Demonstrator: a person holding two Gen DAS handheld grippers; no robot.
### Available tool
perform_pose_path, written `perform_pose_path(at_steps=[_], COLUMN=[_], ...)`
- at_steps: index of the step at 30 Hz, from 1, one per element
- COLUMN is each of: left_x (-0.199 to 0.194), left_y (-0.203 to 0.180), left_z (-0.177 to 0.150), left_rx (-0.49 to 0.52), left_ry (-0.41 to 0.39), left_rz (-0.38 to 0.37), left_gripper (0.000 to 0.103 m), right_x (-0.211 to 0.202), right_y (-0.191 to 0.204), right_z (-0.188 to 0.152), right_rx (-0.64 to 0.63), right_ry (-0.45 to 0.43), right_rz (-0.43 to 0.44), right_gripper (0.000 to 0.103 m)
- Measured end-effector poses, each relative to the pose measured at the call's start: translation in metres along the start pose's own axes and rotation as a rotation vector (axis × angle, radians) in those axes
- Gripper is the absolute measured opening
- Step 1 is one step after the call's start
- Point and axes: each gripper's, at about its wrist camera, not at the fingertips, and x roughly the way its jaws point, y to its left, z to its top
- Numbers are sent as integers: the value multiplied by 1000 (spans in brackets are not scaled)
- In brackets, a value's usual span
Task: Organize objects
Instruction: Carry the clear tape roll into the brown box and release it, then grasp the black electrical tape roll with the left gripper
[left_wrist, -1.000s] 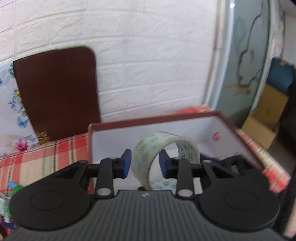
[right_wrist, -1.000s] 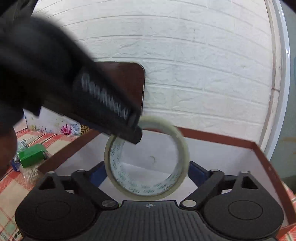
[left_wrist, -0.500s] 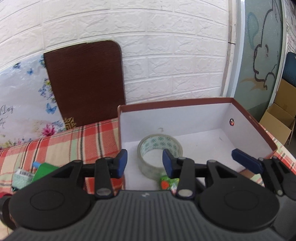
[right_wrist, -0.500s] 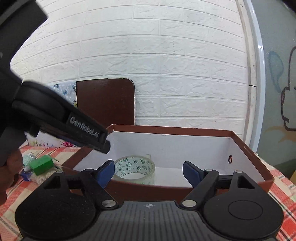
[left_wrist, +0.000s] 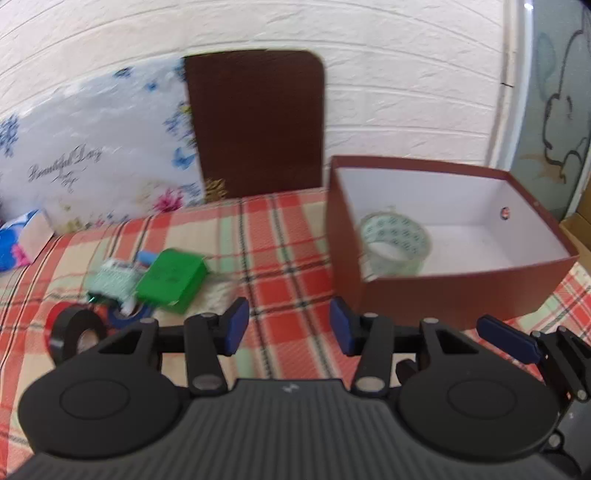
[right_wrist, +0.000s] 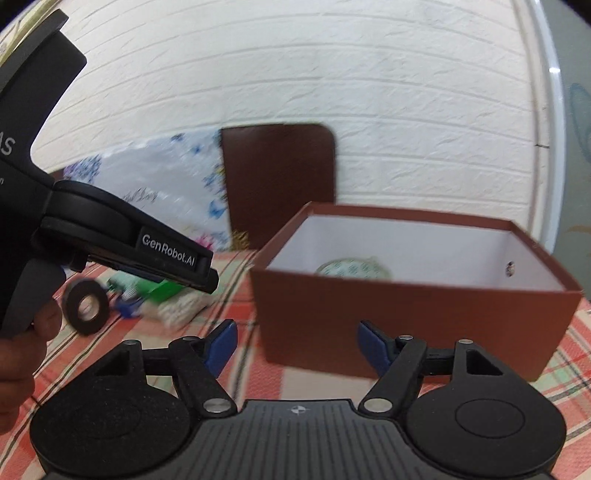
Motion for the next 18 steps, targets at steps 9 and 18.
perform_pose_path(at_steps=[9, 18], left_x=[-7, -20], left_y=[89, 249], left_z=[-66, -148], left_rx=[-69, -402], left_ry=[3, -52], left_rz=[86, 436], left_gripper=[62, 77], right_x=[24, 60], right_y=[52, 123], right_z=[-19, 22], right_rx=[-82, -145], right_ry=[157, 153], right_rz=[125, 326], right_gripper=[71, 70])
